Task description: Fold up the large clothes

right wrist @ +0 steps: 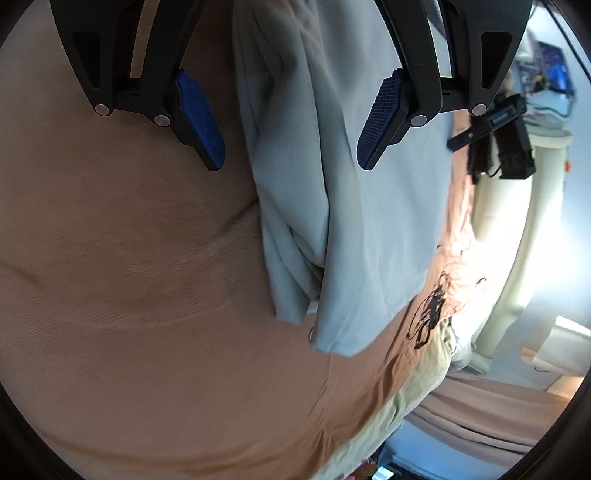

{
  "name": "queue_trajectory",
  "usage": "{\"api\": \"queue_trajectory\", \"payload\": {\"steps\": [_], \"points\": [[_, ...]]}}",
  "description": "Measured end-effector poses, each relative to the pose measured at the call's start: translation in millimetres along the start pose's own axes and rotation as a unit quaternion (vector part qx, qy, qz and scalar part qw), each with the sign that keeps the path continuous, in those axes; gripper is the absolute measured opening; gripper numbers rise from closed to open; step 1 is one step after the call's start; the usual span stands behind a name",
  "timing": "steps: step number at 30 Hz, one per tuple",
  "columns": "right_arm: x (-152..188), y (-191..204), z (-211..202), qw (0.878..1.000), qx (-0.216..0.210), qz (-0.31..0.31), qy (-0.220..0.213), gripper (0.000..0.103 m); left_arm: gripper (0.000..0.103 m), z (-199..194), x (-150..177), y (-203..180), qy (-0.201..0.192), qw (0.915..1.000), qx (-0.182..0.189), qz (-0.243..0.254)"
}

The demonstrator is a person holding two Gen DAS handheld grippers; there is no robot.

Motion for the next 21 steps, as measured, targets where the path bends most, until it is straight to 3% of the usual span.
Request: {"api": "queue_trajectory", "payload": {"steps": [12, 13, 15, 18, 21], "points": [[-52, 12, 42, 0.995, -0.085, 0.001, 0.048, 0.072, 0.063, 15, -46, 14, -0.022, 0.9996, -0.001, -0.017], [-54, 14, 45, 0.995, -0.085, -0.001, 0.049, 0.069, 0.059, 17, -48, 15, -0.024, 0.9996, 0.003, -0.016], [-54, 17, 49, 0.997, -0.065, -0.015, 0.047, 0.049, 0.05, 20, -53, 17, -0.024, 0.9993, 0.015, -0.025], [-51, 21, 44, 0.998, -0.047, -0.033, 0.037, 0.032, 0.033, 17, -52, 15, -0.034, 0.999, 0.014, -0.026], [-47, 32, 31, 0.998, -0.034, -0.048, 0.018, 0.026, 0.02, 8, -47, 7, -0.049, 0.9987, 0.005, -0.009]]}}
Point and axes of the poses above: each gripper's, at about its wrist camera, not at the fingertips, and z roughly the way its jaws point, y to its left, x to its underside, the point moved 4 cm from there along z, roughly the way its jaws point, and after that the axes turned 7 degrees about y, right-handed, at the moved point
